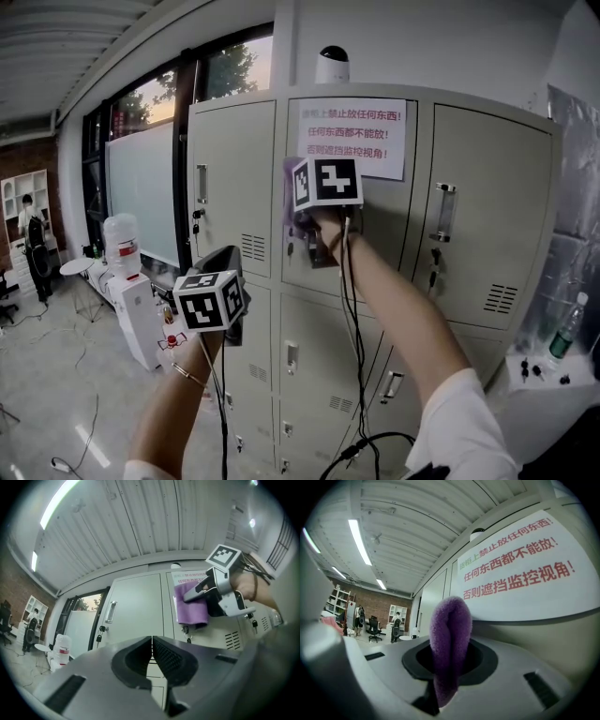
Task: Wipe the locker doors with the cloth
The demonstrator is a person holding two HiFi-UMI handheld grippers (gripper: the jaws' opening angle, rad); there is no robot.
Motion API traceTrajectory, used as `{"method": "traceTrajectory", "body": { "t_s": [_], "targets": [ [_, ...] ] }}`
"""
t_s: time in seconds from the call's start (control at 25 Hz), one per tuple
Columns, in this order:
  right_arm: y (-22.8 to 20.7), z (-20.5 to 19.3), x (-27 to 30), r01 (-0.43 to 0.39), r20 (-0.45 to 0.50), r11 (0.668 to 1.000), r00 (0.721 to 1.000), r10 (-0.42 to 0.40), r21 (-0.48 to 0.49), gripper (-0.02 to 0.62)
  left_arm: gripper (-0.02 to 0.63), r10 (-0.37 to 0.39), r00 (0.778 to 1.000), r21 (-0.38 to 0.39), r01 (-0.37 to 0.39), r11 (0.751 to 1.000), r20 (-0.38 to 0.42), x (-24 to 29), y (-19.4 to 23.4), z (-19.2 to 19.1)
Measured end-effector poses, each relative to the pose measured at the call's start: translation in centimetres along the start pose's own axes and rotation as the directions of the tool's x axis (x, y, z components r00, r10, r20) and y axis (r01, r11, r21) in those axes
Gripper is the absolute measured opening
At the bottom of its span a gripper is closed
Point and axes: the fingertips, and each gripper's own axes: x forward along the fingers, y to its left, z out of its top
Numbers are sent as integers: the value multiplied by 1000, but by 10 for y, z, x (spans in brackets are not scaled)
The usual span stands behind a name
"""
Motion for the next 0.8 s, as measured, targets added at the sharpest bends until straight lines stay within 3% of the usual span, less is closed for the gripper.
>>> {"method": "traceTrajectory", "body": {
  "t_s": [0.8],
  "targets": [
    [-61, -9, -72, 65, -12, 998, 998, -64, 19, 64, 9, -69, 998, -6, 69, 998, 1, 2, -82, 8]
  ]
}}
